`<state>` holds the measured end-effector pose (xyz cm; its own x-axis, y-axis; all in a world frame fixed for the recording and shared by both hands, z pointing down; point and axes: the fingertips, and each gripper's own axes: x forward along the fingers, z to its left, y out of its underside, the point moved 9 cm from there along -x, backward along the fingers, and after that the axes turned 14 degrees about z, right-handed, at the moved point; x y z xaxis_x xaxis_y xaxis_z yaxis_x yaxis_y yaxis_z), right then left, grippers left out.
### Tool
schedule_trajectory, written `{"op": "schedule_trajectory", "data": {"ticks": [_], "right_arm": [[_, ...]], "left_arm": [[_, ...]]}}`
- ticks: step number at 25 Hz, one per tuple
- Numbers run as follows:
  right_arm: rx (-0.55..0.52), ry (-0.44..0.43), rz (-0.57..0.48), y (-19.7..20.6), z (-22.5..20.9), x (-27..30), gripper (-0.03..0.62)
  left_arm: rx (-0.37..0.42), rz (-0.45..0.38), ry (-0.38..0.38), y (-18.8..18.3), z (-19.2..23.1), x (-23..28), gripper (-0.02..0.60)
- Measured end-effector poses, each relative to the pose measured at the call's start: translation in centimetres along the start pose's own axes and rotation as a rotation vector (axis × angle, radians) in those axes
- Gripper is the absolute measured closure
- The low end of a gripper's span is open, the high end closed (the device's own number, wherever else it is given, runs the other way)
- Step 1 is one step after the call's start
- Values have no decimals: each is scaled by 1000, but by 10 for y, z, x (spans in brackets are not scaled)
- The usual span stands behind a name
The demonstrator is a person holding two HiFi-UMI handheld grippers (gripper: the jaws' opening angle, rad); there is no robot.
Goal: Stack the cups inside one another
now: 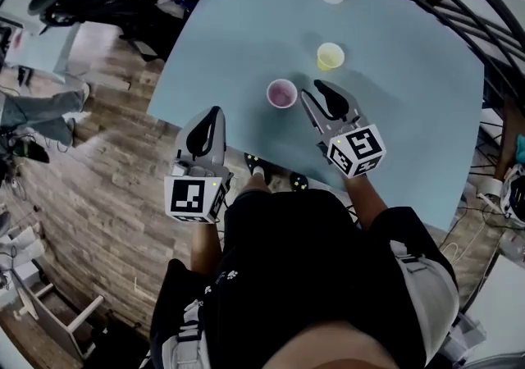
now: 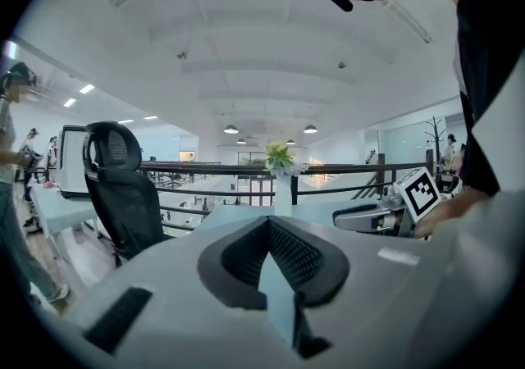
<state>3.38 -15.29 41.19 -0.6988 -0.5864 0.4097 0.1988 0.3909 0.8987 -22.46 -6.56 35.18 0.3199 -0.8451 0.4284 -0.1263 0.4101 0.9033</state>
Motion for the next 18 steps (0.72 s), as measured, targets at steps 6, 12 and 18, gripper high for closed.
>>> {"op": "schedule_trajectory", "data": {"ticks": [6, 12, 18], "right_arm": [[38, 101, -43, 4, -12, -35, 582], [81, 211, -55, 14, -20, -69, 583], [116, 291, -56, 25, -27, -94, 583]], "left_arm": [[44, -9, 104, -14, -15, 27, 597], [89, -2, 216, -22, -34, 53, 597], [129, -2, 303, -30, -53, 73, 595]]}}
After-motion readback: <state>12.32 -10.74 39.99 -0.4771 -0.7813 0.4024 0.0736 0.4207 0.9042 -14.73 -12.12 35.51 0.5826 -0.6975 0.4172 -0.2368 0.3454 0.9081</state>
